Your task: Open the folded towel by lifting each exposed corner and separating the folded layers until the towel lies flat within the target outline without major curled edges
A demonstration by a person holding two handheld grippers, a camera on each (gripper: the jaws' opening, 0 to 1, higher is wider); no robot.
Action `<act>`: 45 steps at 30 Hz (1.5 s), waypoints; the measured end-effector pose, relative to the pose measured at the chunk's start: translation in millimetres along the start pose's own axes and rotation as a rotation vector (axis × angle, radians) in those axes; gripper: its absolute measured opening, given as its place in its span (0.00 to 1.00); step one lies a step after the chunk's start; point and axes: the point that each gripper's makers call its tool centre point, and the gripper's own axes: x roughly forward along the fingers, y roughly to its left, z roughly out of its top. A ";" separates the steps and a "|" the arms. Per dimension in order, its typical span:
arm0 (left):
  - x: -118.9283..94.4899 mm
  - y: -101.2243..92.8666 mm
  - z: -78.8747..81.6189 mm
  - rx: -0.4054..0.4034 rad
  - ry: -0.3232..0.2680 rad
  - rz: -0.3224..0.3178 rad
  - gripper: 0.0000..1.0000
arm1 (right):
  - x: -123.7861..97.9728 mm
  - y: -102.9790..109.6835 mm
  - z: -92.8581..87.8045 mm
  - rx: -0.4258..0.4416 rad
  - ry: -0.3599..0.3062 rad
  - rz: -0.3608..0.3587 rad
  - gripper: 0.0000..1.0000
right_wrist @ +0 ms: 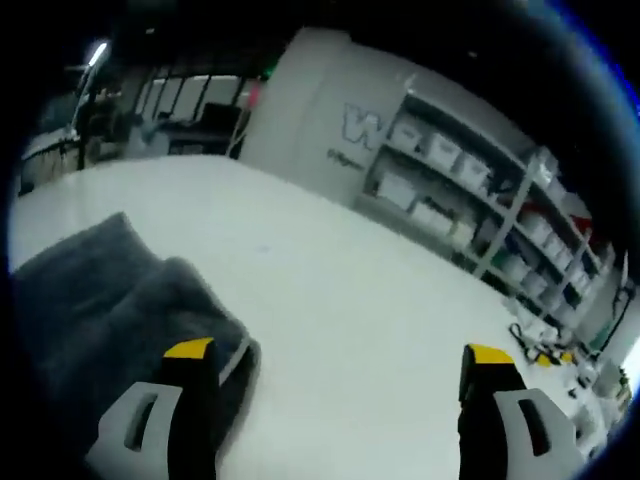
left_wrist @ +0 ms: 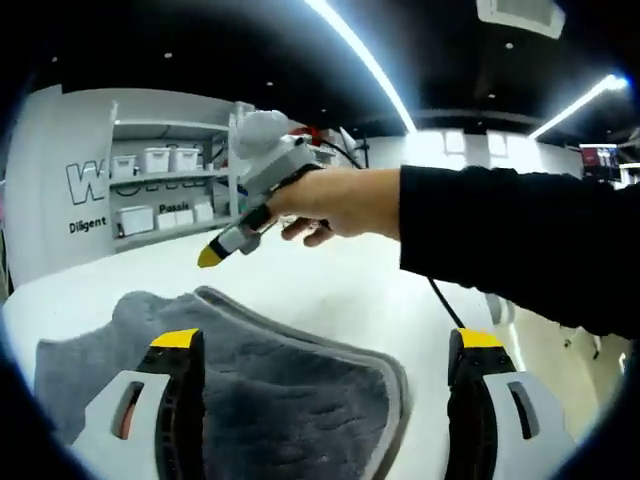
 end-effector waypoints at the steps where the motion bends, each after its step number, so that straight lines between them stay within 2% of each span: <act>1: -3.6 9.9 7.0 -0.004 -0.010 0.004 1.00 | -6.2 -2.3 6.9 0.026 -0.031 0.001 1.00; 3: -9.7 26.0 19.0 -0.004 -0.032 0.017 1.00 | -20.6 -14.9 20.0 0.093 -0.107 -0.023 1.00; 5: -15.1 44.7 30.2 -0.010 -0.047 0.026 1.00 | -36.8 -20.2 25.7 0.128 -0.149 -0.008 1.00; 8: -23.1 68.3 46.0 -0.033 -0.066 0.007 1.00 | -65.9 -18.4 35.6 0.168 -0.226 0.007 1.00; 15: -41.0 120.1 68.0 -0.073 -0.081 -0.039 0.99 | -105.7 -15.0 43.0 0.161 -0.287 -0.005 1.00; 18: -46.7 127.8 74.5 -0.077 -0.090 -0.046 0.99 | -115.9 -9.8 46.3 0.138 -0.298 -0.021 1.00; 20: -49.9 139.3 78.5 -0.040 -0.080 -0.025 0.99 | -121.3 -6.4 48.3 0.127 -0.301 -0.022 1.00; 23: -53.8 148.1 86.0 -0.012 -0.076 -0.028 0.99 | -128.7 3.8 48.6 0.122 -0.310 -0.015 1.00; 27: -56.3 156.2 95.0 0.067 -0.045 -0.067 0.99 | -140.1 18.4 39.7 0.103 -0.289 -0.018 1.00; 29: -56.1 166.7 103.3 0.111 -0.032 -0.090 0.99 | -148.4 24.0 34.7 0.112 -0.292 -0.023 1.00; 32: -51.1 173.2 103.3 0.157 0.018 -0.122 0.99 | -158.5 34.6 29.2 0.130 -0.309 -0.030 1.00; 38: -35.6 178.2 106.1 0.178 0.098 -0.168 0.97 | -169.9 53.3 13.9 0.127 -0.301 -0.035 1.00; 45: -21.6 185.0 108.3 0.184 0.130 -0.173 0.95 | -178.1 74.8 -5.5 0.152 -0.290 0.002 1.00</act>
